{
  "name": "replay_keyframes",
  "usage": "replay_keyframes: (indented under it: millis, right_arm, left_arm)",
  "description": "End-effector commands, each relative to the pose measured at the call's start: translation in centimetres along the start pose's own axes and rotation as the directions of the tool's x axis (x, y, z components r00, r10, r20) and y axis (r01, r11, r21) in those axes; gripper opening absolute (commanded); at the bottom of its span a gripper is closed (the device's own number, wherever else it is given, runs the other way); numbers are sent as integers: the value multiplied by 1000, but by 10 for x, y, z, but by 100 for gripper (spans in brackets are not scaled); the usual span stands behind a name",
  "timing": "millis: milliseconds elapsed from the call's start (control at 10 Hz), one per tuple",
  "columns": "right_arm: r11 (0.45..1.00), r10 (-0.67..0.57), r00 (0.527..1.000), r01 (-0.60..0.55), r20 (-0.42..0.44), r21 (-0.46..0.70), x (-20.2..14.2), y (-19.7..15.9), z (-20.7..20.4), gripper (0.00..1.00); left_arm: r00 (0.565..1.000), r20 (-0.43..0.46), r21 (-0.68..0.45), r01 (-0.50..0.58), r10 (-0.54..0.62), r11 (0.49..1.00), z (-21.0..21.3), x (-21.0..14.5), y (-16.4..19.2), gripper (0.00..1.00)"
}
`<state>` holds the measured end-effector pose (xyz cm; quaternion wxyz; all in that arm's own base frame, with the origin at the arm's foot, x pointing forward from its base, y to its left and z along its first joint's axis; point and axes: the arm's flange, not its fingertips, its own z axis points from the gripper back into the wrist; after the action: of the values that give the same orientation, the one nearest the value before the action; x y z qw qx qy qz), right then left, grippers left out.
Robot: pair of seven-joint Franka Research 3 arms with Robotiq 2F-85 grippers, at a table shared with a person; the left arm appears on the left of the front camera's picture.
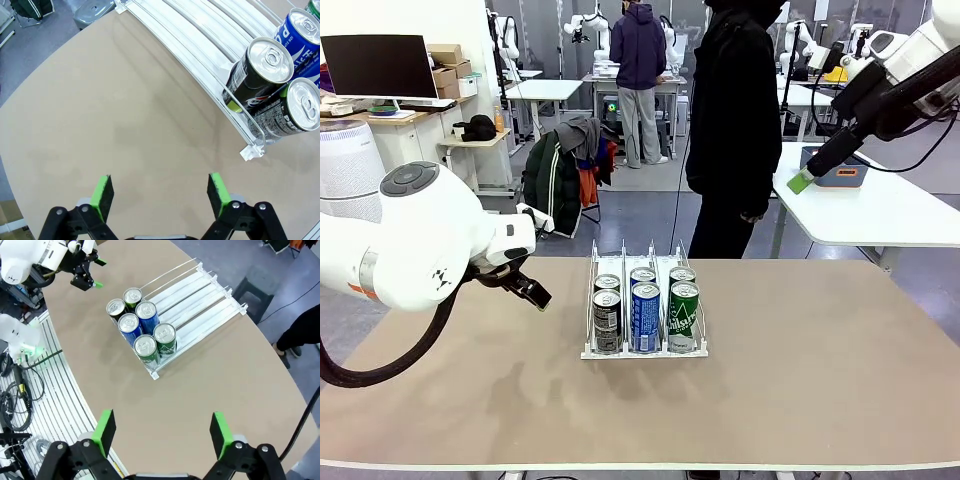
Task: Fill the beverage cans into the dispenser.
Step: Pick up the Ionic drink handed by the human.
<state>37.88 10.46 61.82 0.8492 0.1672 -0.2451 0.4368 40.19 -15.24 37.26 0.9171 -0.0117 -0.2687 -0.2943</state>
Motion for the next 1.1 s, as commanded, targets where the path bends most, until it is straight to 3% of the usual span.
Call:
replay_keyframes:
  millis: [0, 600, 800, 1000]
  right_arm:
    - [1000, 2, 1000, -2, 18, 6, -5, 1, -1, 100]
    - [1000, 0, 1000, 0, -1, -8, 0, 1, 2, 100]
    - [995, 99, 995, -99, 0, -3, 6, -2, 10, 100]
    - [992, 123, 992, -123, 29, -28, 12, -2, 27, 100]
  left_arm:
    - [1000, -1, 0, -2, 2, 1000, 0, 0, 1, 100]
    - [1000, -1, 0, -2, 2, 1000, 0, 0, 1, 100]
    - [1000, -1, 0, -2, 2, 1000, 0, 0, 1, 100]
    - [1000, -1, 0, -2, 2, 1000, 0, 0, 1, 100]
